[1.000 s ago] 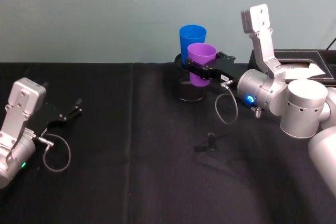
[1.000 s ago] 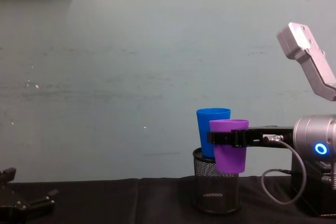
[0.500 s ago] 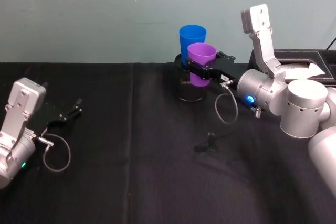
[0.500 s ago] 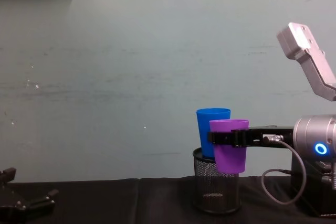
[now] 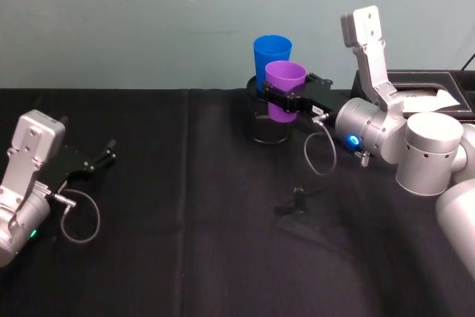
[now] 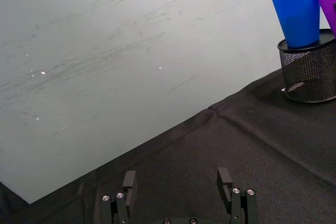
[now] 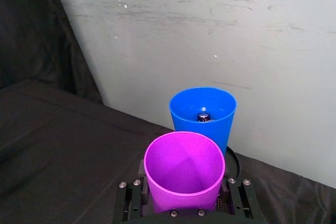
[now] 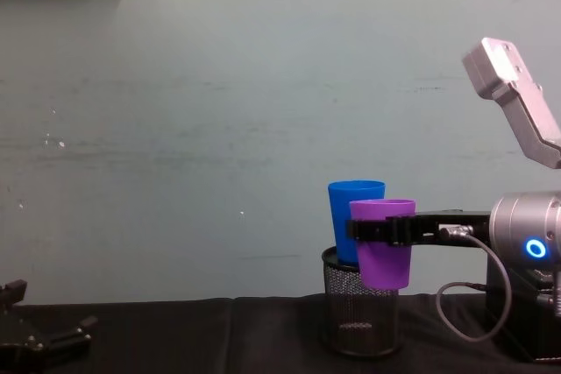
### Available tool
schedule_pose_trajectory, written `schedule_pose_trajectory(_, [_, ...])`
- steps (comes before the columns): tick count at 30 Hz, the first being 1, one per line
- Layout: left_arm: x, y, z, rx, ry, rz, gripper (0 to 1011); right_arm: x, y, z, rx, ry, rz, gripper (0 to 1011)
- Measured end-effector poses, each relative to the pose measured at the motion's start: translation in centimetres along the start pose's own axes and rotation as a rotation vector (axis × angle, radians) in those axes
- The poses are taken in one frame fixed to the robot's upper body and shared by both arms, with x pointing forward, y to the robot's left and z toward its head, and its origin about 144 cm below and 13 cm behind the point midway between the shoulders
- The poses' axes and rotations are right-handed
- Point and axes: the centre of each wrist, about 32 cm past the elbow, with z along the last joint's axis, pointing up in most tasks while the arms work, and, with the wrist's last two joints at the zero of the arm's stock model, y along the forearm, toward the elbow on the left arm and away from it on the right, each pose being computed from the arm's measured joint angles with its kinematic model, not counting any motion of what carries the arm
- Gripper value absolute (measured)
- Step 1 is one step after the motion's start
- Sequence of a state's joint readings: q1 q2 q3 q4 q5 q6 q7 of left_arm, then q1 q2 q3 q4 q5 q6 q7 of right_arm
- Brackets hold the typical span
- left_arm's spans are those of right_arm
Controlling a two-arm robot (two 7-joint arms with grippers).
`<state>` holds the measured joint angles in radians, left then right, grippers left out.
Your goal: Pick up one cup with a gripper and tap it against the other cup.
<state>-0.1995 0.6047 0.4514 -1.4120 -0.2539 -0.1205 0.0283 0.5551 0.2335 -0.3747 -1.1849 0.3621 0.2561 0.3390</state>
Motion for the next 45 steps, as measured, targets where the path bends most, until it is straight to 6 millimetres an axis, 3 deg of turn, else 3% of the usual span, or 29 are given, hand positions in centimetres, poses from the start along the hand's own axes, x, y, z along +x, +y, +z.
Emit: schedule_pose_trajectory(45, [0.00,0.00,0.00,0.000,0.000,0.000,1000,0.00,0.00,0.00,0.000,0.000,0.000,737])
